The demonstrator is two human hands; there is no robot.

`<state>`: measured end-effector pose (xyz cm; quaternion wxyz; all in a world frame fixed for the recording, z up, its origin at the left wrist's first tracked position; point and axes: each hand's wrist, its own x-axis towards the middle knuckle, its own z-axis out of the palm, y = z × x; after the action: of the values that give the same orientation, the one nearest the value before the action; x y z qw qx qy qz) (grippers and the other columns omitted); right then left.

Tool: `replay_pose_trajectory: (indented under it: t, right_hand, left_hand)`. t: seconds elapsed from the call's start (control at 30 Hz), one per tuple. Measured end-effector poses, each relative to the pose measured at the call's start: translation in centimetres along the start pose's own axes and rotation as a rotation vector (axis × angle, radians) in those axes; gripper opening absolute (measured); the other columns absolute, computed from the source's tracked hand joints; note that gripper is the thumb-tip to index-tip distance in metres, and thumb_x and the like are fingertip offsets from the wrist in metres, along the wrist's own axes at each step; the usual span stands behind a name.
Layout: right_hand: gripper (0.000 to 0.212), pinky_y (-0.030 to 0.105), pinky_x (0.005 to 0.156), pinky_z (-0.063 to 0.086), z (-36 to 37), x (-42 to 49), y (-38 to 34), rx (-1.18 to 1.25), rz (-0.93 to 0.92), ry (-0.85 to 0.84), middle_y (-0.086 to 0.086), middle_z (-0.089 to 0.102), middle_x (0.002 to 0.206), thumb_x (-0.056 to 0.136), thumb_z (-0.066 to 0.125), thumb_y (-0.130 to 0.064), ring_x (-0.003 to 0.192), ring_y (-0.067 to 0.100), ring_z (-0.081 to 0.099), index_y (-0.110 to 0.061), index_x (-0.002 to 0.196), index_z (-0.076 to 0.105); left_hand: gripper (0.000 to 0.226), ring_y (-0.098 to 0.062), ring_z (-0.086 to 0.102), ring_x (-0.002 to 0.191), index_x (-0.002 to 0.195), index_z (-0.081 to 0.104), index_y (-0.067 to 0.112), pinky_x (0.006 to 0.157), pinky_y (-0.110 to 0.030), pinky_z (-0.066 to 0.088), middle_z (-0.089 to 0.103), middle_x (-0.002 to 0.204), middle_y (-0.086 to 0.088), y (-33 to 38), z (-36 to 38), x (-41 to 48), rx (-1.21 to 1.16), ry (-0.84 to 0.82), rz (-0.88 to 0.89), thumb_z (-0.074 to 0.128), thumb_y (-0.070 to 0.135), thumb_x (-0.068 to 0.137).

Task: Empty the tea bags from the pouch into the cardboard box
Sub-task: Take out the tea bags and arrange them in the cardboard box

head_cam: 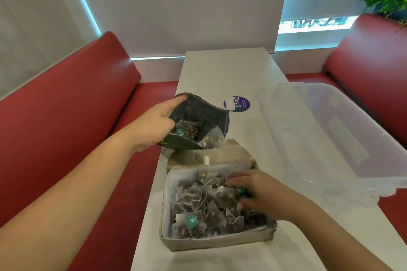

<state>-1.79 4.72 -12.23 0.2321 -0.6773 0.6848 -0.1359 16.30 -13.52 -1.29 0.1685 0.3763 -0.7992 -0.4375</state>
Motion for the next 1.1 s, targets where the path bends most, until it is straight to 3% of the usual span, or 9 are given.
replay_pose_trajectory:
  t: [0.07,0.17,0.27,0.4,0.53,0.7,0.83,1.0,1.1]
  right_hand:
    - [0.038,0.028,0.102,0.041,-1.0,-0.4,-0.2,-0.059,-0.009,0.049,-0.015,0.055,0.129,0.084,0.068,-0.022,0.111,0.006,0.052,-0.032,0.12,0.063]
    - [0.009,0.026,0.079,0.049,-2.6,-0.6,-1.6,0.093,-0.047,0.39,-0.015,0.06,0.095,0.083,0.066,-0.023,0.084,0.0,0.054,-0.03,0.088,0.069]
    - [0.014,0.018,0.082,0.043,-3.4,0.7,-4.0,0.127,-0.144,0.639,-0.008,0.057,0.103,0.086,0.065,-0.018,0.093,0.004,0.051,-0.024,0.098,0.064]
    - [0.051,0.026,0.102,0.036,-4.3,3.7,-5.9,-0.184,-0.21,0.448,-0.003,0.045,0.14,0.089,0.061,-0.02,0.125,0.016,0.038,-0.025,0.137,0.045]
    - [0.022,0.034,0.086,0.052,-4.9,4.6,-6.0,-0.129,-0.22,0.418,0.0,0.062,0.111,0.09,0.06,-0.012,0.098,0.016,0.057,-0.02,0.109,0.068]
    - [0.015,0.017,0.073,0.051,-5.1,1.8,-5.3,0.135,-0.258,0.627,-0.005,0.064,0.091,0.085,0.064,-0.001,0.079,0.004,0.058,-0.015,0.085,0.071]
    - [0.018,0.023,0.074,0.05,-3.5,-0.5,-4.2,0.087,-0.178,0.589,-0.008,0.064,0.095,0.082,0.068,-0.005,0.084,0.008,0.056,-0.021,0.09,0.071]
    - [0.025,0.009,0.087,0.034,-4.3,0.9,-5.8,0.119,-0.149,0.659,-0.012,0.061,0.111,0.086,0.066,-0.017,0.102,0.008,0.048,-0.025,0.109,0.068]
    - [0.032,0.016,0.098,0.035,-5.3,4.8,-7.4,0.094,-0.167,0.5,-0.006,0.059,0.125,0.09,0.061,-0.019,0.114,0.012,0.048,-0.021,0.122,0.061]
  left_hand:
    - [0.08,0.004,0.024,0.126,0.147,0.03,0.025,0.105,-0.019,0.018,0.032,0.134,0.019,-0.1,-0.1,0.1,0.008,-0.002,0.002,0.033,-0.02,0.082]
    - [0.08,0.003,0.024,0.129,0.147,0.03,0.025,0.107,-0.02,0.018,0.033,0.139,0.017,-0.3,-0.2,0.1,0.008,-0.002,-0.001,0.033,-0.02,0.081]
    - [0.081,0.001,0.024,0.134,0.148,0.03,0.026,0.111,-0.023,0.018,0.031,0.151,0.011,-0.4,-0.1,0.0,0.013,-0.027,0.013,0.033,-0.02,0.08]
    - [0.08,0.001,0.025,0.135,0.148,0.029,0.025,0.113,-0.023,0.019,0.031,0.151,0.01,-0.2,0.1,-0.2,0.018,-0.04,0.021,0.034,-0.02,0.081]
    - [0.08,-0.005,0.025,0.14,0.149,0.029,0.025,0.117,-0.028,0.019,0.03,0.153,0.008,-0.5,0.0,-0.1,0.007,-0.037,0.015,0.034,-0.019,0.083]
    - [0.08,0.002,0.027,0.132,0.147,0.03,0.026,0.113,-0.023,0.019,0.031,0.141,0.019,-0.4,-0.1,0.1,-0.003,-0.043,0.012,0.033,-0.019,0.082]
    - [0.08,-0.003,0.031,0.134,0.146,0.032,0.029,0.115,-0.03,0.023,0.036,0.14,0.018,-0.6,-0.1,0.4,-0.012,-0.041,0.014,0.033,-0.018,0.082]
    - [0.082,-0.008,0.025,0.141,0.147,0.03,0.031,0.119,-0.036,0.019,0.03,0.153,0.008,-0.5,0.0,0.3,0.027,-0.075,0.015,0.035,-0.017,0.081]
    - [0.081,-0.009,0.029,0.141,0.147,0.031,0.032,0.118,-0.038,0.023,0.033,0.153,0.006,-0.5,0.2,0.0,0.033,-0.14,0.026,0.038,-0.011,0.078]
